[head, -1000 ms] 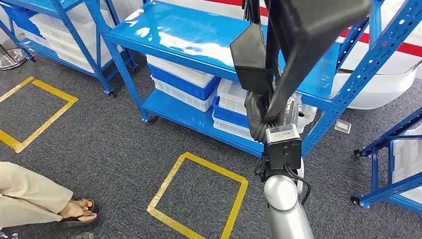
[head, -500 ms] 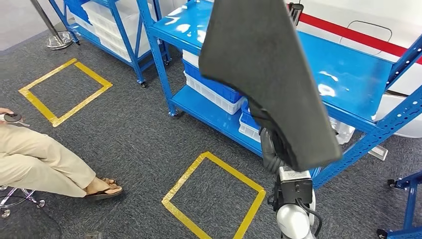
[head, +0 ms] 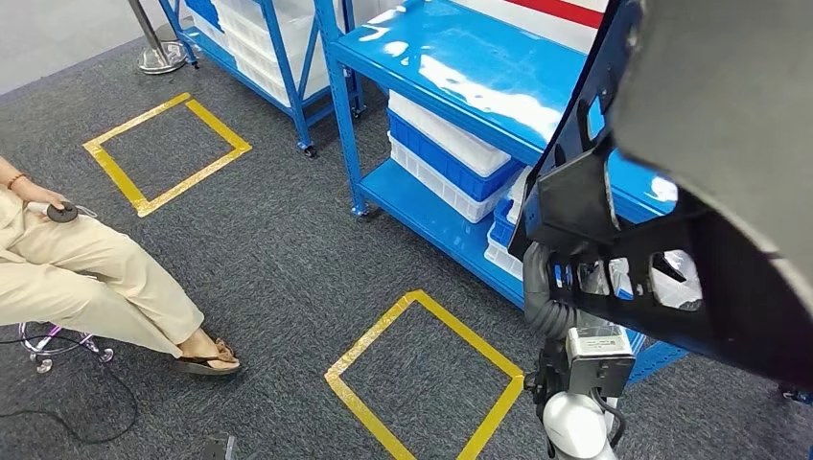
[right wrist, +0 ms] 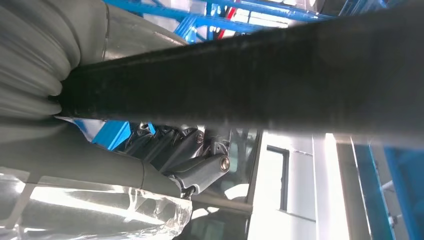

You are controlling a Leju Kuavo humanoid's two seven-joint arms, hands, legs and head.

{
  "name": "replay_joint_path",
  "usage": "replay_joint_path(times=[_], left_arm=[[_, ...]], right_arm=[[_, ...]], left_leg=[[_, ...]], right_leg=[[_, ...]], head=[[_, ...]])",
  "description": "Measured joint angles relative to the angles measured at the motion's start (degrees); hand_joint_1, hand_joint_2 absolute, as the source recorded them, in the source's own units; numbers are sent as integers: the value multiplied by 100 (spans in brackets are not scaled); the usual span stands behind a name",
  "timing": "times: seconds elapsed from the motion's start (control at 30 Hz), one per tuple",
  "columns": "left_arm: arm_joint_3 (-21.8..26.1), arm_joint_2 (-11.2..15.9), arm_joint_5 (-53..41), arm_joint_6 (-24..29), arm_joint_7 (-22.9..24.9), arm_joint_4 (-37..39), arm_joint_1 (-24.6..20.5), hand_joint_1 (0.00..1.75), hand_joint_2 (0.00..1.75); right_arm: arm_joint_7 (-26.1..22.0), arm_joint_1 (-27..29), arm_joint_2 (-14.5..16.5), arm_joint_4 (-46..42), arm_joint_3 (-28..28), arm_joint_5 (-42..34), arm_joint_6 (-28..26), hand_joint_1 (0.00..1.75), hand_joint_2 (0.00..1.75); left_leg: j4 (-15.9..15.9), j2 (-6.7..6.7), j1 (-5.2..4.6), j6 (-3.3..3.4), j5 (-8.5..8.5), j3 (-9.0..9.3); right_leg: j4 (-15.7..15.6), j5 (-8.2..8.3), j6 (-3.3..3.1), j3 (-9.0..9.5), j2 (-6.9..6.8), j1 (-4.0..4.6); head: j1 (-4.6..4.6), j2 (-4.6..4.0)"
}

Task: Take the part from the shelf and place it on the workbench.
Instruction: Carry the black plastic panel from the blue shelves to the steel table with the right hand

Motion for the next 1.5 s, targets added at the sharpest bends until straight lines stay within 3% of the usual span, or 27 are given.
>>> replay_joint_path(times=[0.07, 0.13, 0.2, 0.27, 0.3, 0.37, 0.43, 0.5, 0.57, 0.6, 0.67, 0.73, 0.8, 0.83, 0.87, 0.93, 0.97, 1.03, 1.1, 1.17, 1.23, 1.3, 1.33, 1.37, 1.43, 1.47, 1.5], left_arm=[[-39, -39, -9, -24, 20, 14, 11, 0, 175], [-77, -77, -65, -34, 44, 28, 20, 0, 175], [-163, -102, -208, -46, 89, 38, 22, 0, 175], [-288, -119, -357, -35, 122, 48, 37, 0, 175], [-347, -130, -410, -14, 144, 59, 50, 0, 175], [-434, -143, -473, 33, 238, 82, 73, 0, 175], [-522, -146, -578, 56, 385, 95, 76, 0, 175], [-622, -145, -686, 39, 520, 96, 70, 0, 175], [-698, -142, -716, -9, 606, 97, 80, 0, 175], [-720, -140, -716, -24, 630, 98, 89, 0, 175], [-747, -135, -718, -36, 649, 101, 87, 0, 175], [-775, -136, -721, -43, 655, 103, 72, 0, 175], [-803, -136, -722, -45, 655, 109, 73, 0, 175], [-816, -136, -723, -46, 656, 114, 78, 0, 175], [-827, -135, -723, -47, 656, 117, 80, 0, 175], [-846, -133, -719, -70, 660, 120, 66, 0, 175], [-855, -132, -720, -82, 662, 120, 53, 0, 175], [-874, -129, -750, -92, 663, 120, 34, 0, 175], [-892, -125, -774, -92, 650, 120, 45, 0, 175], [-896, -124, -759, -117, 630, 121, 52, 0, 175], [-899, -128, -781, -102, 650, 123, 34, 0, 175], [-935, -131, -879, 0, 765, 126, 21, 0, 175], [-964, -131, -925, 48, 830, 127, 25, 0, 175], [-991, -130, -951, 78, 883, 129, 30, 0, 175], [-1013, -125, -932, 82, 925, 131, 37, 0, 175], [-1012, -119, -905, 78, 930, 131, 35, 0, 175], [-1010, -112, -878, 77, 931, 131, 38, 0, 175]], right_arm=[[-16, -9, -25, 1, 16, -12, -4, 175, 175], [-31, -20, -56, 1, 29, -12, -8, 175, 175], [-42, -15, -103, 3, 32, -13, -18, 175, 175], [-45, -4, -145, 11, 32, -14, -26, 175, 175], [-44, -4, -161, 16, 33, -15, -27, 175, 175], [-36, -28, -175, 21, 38, -13, -16, 175, 175], [-14, -87, -184, 32, 46, 9, 3, 175, 175], [15, -140, -188, 45, 65, 52, 14, 175, 175], [43, -165, -190, 50, 101, 85, 20, 175, 175], [52, -179, -189, 50, 121, 93, 22, 175, 175], [58, -210, -185, 50, 150, 96, 22, 175, 175], [60, -221, -185, 50, 159, 98, 22, 175, 175], [61, -219, -188, 51, 166, 99, 22, 175, 175], [62, -221, -188, 51, 171, 100, 22, 175, 175], [62, -226, -187, 51, 175, 103, 22, 175, 175], [62, -240, -186, 50, 178, 122, 22, 175, 175], [65, -248, -189, 50, 179, 143, 22, 175, 175], [84, -254, -192, 49, 180, 197, 22, 175, 175], [106, -259, -194, 45, 180, 231, 22, 175, 175], [122, -270, -205, 39, 178, 233, 22, 175, 175], [132, -280, -235, 42, 175, 216, 35, 175, 175], [132, -297, -268, 66, 174, 198, 68, 175, 175], [132, -314, -279, 83, 174, 193, 88, 175, 175], [131, -342, -285, 98, 174, 191, 103, 175, 175], [130, -430, -290, 127, 178, 183, 120, 175, 175], [131, -486, -290, 142, 183, 178, 122, 175, 175], [133, -537, -291, 159, 190, 174, 125, 175, 175]], left_leg=[[-58, -129, -9, 71, 45, 9], [-161, -246, 16, 152, 111, 62], [-207, -375, 26, 197, 148, 86], [-204, -529, 24, 205, 154, 80], [-200, -611, 24, 205, 155, 79], [-175, -761, 33, 197, 152, 80], [-93, -901, 36, 150, 123, 42], [-21, -1011, 22, 92, 106, -29], [-8, -1090, 26, 52, 119, -75], [12, -1060, 31, 31, 104, -91], [313, -793, 40, -23, -78, -241], [1024, -463, 55, -77, -414, -594], [1577, -366, 76, -92, -573, -886], [1567, -354, 78, -79, -507, -888], [1327, -333, 70, -45, -351, -767], [563, -135, 2, 63, -32, -359], [262, -27, -46, 117, 54, -202], [30, 64, -122, 181, 69, -101], [-73, -68, -114, 224, 119, -57], [-249, -202, -66, 265, 205, 61], [-334, -343, -33, 286, 252, 125], [-330, -502, -13, 285, 254, 126], [-322, -583, 1, 274, 252, 126], [-302, -667, 22, 251, 244, 123], [-189, -828, 70, 156, 191, 85], [-98, -899, 86, 92, 147, 40], [-23, -953, 96, 36, 114, -9]], right_leg=[[-11, -14, 49, 10, -59, -6], [186, -145, 60, -59, 134, -11], [812, -436, 12, -338, 401, -20], [1475, -659, 5, -673, 487, -25], [1591, -662, 36, -744, 502, -29], [1140, -406, 151, -551, 541, -51], [400, -112, 235, -216, 731, -92], [88, -3, 197, -68, 854, -102], [103, 17, 121, -65, 773, -94], [98, 26, 103, -63, 725, -93], [86, 30, 48, -46, 611, -99], [85, 10, -18, -38, 478, -55], [86, -11, -63, -33, 336, -15], [86, -18, -77, -28, 271, 1], [84, -26, -87, -19, 209, 15], [77, -43, -98, 1, 104, 43], [68, -50, -95, 8, 54, 51], [45, -63, -74, 18, -50, 58], [13, -80, -49, 47, -135, 68], [206, -191, -39, -2, 73, 70], [837, -443, -54, -290, 403, 36], [1466, -631, -17, -641, 509, -15], [1544, -613, 43, -711, 520, -51], [1409, -506, 129, -674, 530, -92], [723, -182, 319, -386, 654, -196], [428, -67, 349, -249, 735, -229], [252, -7, 340, -167, 798, -242]], head=[[3, 1], [10, 1], [36, 1], [59, 1], [61, 1], [62, 0], [75, 0], [81, 1], [75, 1], [72, 0], [32, 0], [-5, 0], [-4, 1], [-6, 1], [-5, 1], [-3, 1], [1, 1], [1, 1], [-1, 1], [6, 1], [28, 0], [45, 0], [44, 0], [44, 0], [54, 0], [61, 0], [64, 0]])
